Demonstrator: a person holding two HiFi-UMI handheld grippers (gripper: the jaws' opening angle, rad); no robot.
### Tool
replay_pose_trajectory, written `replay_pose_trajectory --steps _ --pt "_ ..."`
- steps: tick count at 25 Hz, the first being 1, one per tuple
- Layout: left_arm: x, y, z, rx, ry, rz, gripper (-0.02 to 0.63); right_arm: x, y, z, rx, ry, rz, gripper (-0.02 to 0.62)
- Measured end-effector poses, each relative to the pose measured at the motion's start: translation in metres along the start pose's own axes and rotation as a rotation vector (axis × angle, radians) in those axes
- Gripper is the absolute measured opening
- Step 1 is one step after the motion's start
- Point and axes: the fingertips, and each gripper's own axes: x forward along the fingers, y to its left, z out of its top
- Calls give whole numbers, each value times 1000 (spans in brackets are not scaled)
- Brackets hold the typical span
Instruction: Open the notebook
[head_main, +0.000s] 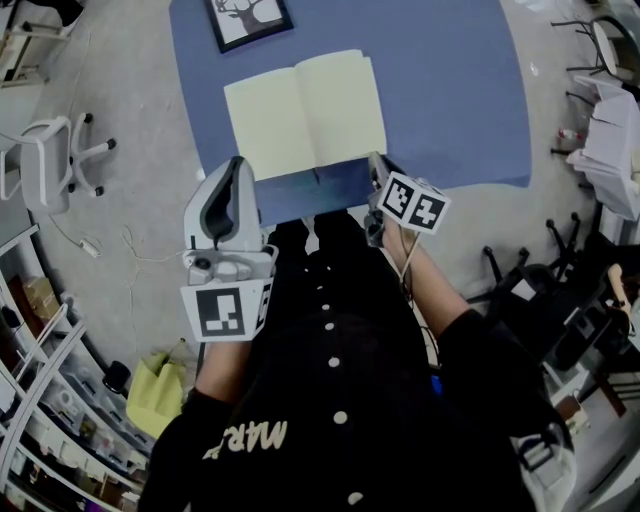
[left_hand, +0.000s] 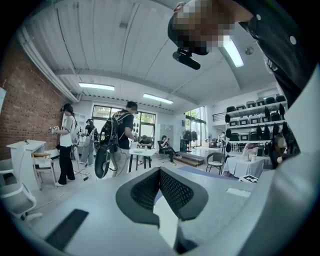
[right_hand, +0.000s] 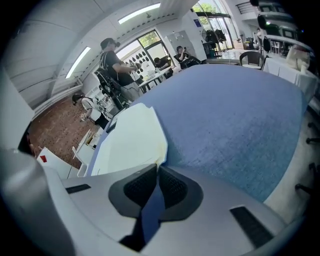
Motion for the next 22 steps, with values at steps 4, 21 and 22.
replay_pose_trajectory --steps 4,21,22 --pt "-2 1 5 -1 -10 2 3 -2 1 0 9 28 8 32" --pt "-14 8 32 15 -56 5 3 -76 66 80 -274 -378 86 83" --pt "-16 9 37 18 -63 7 3 -89 84 93 -323 -435 127 61"
